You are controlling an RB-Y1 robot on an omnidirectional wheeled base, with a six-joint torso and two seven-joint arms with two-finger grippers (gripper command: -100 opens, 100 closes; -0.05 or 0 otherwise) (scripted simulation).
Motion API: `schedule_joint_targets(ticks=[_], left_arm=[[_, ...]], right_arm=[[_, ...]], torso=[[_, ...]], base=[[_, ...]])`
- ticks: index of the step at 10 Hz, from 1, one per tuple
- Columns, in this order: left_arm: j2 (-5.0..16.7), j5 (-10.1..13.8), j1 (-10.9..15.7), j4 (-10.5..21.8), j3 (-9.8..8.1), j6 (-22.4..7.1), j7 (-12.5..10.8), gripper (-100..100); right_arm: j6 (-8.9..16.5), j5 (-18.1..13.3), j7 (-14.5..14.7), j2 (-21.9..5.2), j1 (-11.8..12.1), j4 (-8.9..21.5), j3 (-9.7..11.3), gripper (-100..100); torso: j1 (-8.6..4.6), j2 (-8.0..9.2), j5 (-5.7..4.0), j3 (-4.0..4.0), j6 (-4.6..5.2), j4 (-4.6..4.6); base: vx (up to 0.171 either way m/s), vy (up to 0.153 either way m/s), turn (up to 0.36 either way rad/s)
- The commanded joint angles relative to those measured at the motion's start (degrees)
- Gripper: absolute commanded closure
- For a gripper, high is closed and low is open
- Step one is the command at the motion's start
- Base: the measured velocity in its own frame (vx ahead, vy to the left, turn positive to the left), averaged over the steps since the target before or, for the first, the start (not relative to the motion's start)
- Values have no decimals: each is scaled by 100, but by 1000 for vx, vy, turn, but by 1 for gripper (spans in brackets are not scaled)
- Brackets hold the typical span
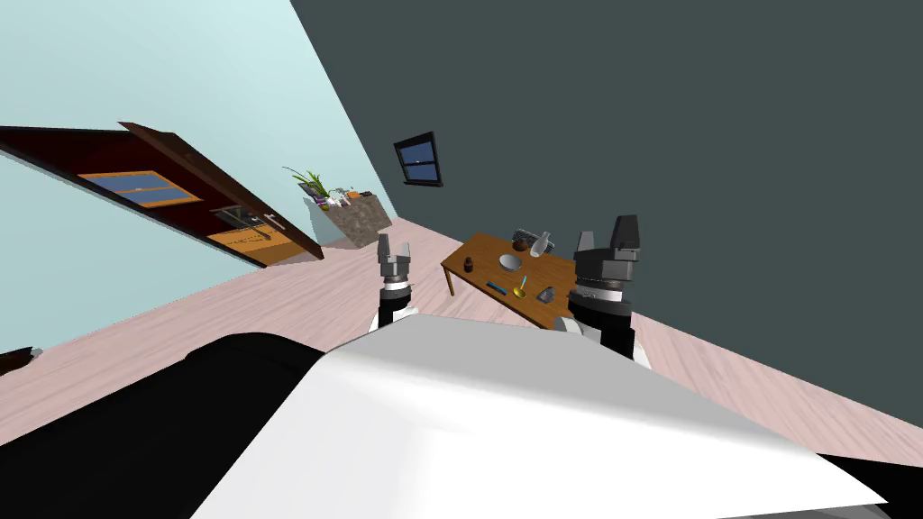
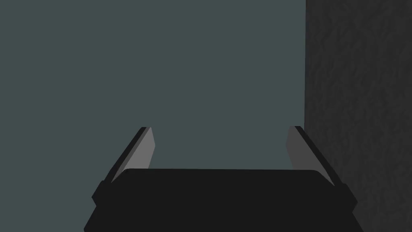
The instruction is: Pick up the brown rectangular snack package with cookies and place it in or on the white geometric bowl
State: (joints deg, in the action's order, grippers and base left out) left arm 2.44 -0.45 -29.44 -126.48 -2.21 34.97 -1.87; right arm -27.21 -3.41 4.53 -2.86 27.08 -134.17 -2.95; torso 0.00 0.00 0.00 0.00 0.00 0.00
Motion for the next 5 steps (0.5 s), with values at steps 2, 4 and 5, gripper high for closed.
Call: schedule_joint_targets(ticks=[2, 4, 5], left_arm=[[0, 0, 1, 0, 0, 0, 0, 0], [0, 0, 1, 0, 0, 0, 0, 0], [0, 0, 2, 0, 0, 0, 0, 0]], right_arm=[[187, 4, 180, -273, 182, 123, 120, -100], [381, 2, 361, -474, 379, 264, 245, -100], [497, -3, 466, -585, 500, 354, 320, -100]], torso=[[-2, 13, 0, 7, -3, 2], [-8, 35, -2, 20, -1, 7], [-7, 42, -1, 24, -2, 9]], base=[[-61, -9, 176], [-107, -14, 188], [-110, -7, 247]])
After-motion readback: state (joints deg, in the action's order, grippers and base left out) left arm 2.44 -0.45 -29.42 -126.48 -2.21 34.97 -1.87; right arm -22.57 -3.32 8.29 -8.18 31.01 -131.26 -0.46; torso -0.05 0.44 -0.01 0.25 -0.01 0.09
